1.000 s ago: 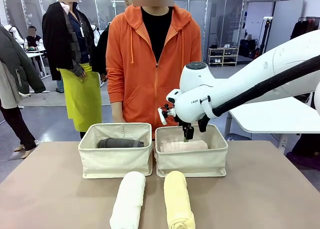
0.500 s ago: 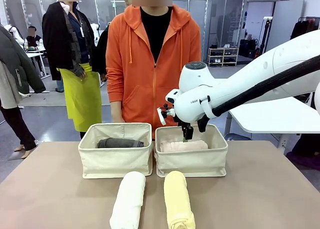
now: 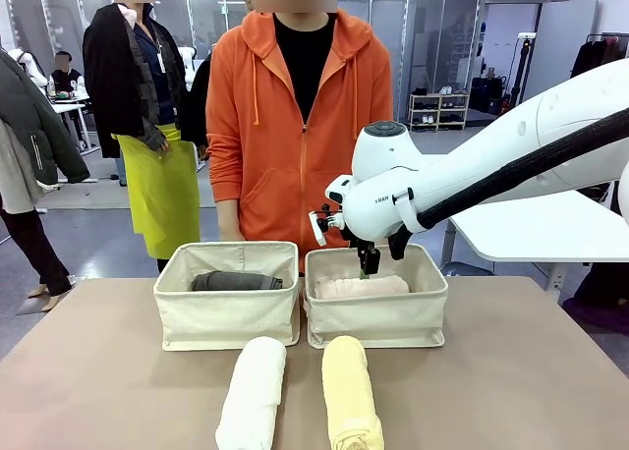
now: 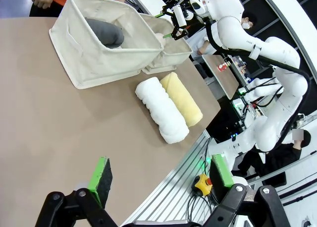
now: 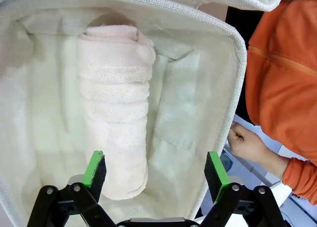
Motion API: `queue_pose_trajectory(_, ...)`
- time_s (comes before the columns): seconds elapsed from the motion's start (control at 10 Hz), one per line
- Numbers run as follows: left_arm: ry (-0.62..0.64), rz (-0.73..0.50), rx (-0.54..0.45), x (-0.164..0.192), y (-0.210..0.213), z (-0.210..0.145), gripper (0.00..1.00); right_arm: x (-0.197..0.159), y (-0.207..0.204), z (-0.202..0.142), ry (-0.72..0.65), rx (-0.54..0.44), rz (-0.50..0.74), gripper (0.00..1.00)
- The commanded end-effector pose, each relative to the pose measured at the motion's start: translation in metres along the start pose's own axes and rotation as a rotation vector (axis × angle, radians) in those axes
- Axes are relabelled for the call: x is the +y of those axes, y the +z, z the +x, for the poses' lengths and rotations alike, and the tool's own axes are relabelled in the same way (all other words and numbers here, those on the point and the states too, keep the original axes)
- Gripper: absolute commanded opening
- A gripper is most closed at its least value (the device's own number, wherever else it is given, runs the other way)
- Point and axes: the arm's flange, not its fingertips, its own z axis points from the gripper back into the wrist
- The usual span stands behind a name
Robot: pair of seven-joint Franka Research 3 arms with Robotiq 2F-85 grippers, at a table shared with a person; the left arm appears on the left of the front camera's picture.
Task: Divide the towels into two baskets.
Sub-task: Pick up one hotel-folded towel from the bottom of the table and place it in the Fabric basket indicated by the person.
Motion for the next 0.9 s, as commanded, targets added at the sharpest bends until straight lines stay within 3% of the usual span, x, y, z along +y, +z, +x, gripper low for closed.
queue_pose_trajectory(0.0, -0.011, -0.014, -0.016, -0.002, 0.002, 0.0, 1.0, 0.0, 0.0, 0.0, 0.0, 0.0, 0.0, 1.0)
queue_pose_trajectory(0.5, -0.011, -0.014, -0.016, -0.002, 0.002, 0.0, 1.0, 0.03, 0.097, -0.03, -0.2, -0.084, 0.269, 1.0)
queue_pose_trajectory(0.8, -0.011, -0.014, -0.016, -0.002, 0.002, 0.0, 1.0, 0.084, 0.138, -0.102, -0.462, -0.191, 0.425, 1.0)
